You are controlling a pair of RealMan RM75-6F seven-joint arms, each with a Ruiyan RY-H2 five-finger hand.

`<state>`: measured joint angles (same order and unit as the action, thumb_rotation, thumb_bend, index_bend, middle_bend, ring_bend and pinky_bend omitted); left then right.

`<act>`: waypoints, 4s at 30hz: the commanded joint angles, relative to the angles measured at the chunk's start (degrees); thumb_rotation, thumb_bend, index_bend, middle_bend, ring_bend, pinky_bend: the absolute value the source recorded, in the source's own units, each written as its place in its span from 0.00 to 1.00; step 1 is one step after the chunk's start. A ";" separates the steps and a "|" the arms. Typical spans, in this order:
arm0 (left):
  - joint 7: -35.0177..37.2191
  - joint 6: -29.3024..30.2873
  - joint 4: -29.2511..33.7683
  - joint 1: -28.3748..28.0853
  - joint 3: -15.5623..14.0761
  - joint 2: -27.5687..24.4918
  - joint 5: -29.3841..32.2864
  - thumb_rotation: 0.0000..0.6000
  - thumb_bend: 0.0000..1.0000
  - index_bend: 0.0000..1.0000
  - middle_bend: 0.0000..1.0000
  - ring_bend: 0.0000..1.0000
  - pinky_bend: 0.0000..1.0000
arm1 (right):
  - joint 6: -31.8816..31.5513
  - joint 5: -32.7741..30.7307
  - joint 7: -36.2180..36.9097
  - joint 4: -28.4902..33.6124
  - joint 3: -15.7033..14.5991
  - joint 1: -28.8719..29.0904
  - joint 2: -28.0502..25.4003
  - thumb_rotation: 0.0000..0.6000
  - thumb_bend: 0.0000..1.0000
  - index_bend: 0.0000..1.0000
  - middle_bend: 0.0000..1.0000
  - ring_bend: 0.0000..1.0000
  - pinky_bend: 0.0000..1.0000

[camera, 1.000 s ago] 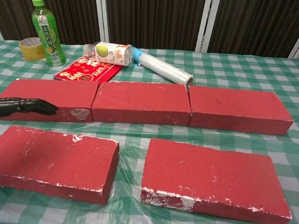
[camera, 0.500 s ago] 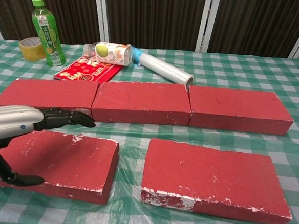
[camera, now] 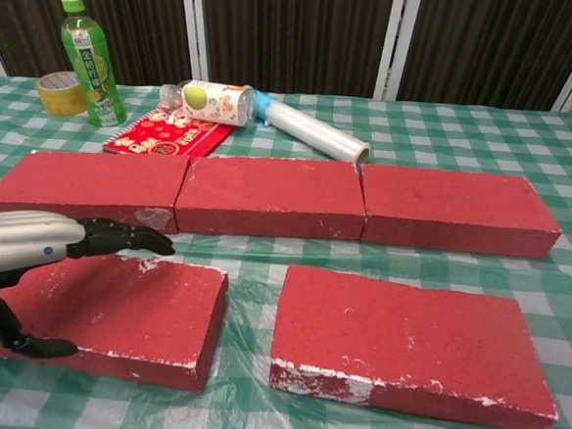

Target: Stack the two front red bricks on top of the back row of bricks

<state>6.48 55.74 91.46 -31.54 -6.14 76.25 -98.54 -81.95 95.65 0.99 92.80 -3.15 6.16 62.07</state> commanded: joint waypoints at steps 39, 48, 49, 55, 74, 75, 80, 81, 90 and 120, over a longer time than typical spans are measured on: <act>0.54 -5.14 -2.04 -3.22 -0.81 -1.43 6.60 1.00 0.27 0.00 0.00 0.05 0.19 | 1.14 -1.04 -2.65 0.26 0.15 0.18 0.93 1.00 0.13 0.00 0.00 0.00 0.00; -1.28 -3.80 -1.99 -2.78 -0.97 -1.38 6.44 1.00 0.26 0.00 0.39 0.58 0.66 | 1.01 -0.96 -2.67 0.34 0.09 0.11 0.93 1.00 0.13 0.00 0.00 0.00 0.00; -1.89 -3.35 -2.03 -2.55 -0.93 -1.27 6.46 1.00 0.26 0.00 0.40 0.60 0.67 | 0.95 -0.91 -2.63 0.35 0.08 0.09 0.89 1.00 0.13 0.00 0.00 0.00 0.00; -3.39 -0.25 -1.01 -1.41 -0.49 -1.54 6.08 1.00 0.26 0.00 0.45 0.66 0.71 | 0.79 -0.60 -2.29 0.34 -0.09 0.04 0.73 1.00 0.13 0.00 0.00 0.00 0.00; -19.54 2.54 6.86 -4.80 15.39 -2.35 25.03 1.00 0.28 0.00 0.53 0.72 0.76 | 2.23 -1.04 -1.12 -0.01 -0.02 0.84 0.48 1.00 0.13 0.00 0.00 0.00 0.00; -20.15 1.56 5.98 -5.75 16.49 -1.80 27.18 1.00 0.28 0.00 0.53 0.72 0.76 | 2.34 -1.23 -1.19 0.00 0.06 0.88 0.52 1.00 0.13 0.00 0.00 0.00 0.00; -23.19 -3.84 1.03 -10.76 20.33 1.18 37.46 1.00 0.28 0.00 0.53 0.72 0.76 | 3.14 -2.46 -1.43 -0.05 0.49 1.16 0.60 1.00 0.13 0.00 0.00 0.00 0.00; -23.32 -4.06 0.84 -10.97 20.41 1.28 37.83 1.00 0.28 0.00 0.53 0.72 0.76 | 3.18 -2.50 -1.44 -0.04 0.51 1.18 0.60 1.00 0.13 0.00 0.00 0.00 0.00; -24.48 -9.61 -5.84 -16.56 21.43 5.48 43.48 1.00 0.28 0.00 0.53 0.72 0.75 | 4.38 -4.63 -1.49 -0.30 1.36 1.66 0.67 1.00 0.13 0.00 0.00 0.00 0.00; -23.45 -9.60 -6.81 -19.04 17.96 6.85 44.14 1.00 0.28 0.00 0.48 0.63 0.67 | 4.27 -4.93 -1.51 -0.30 1.39 1.66 0.50 1.00 0.13 0.00 0.00 0.00 0.00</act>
<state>-16.97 46.16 84.68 -50.55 11.85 83.09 -54.42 -77.67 90.73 -0.52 92.51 -1.76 7.81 62.56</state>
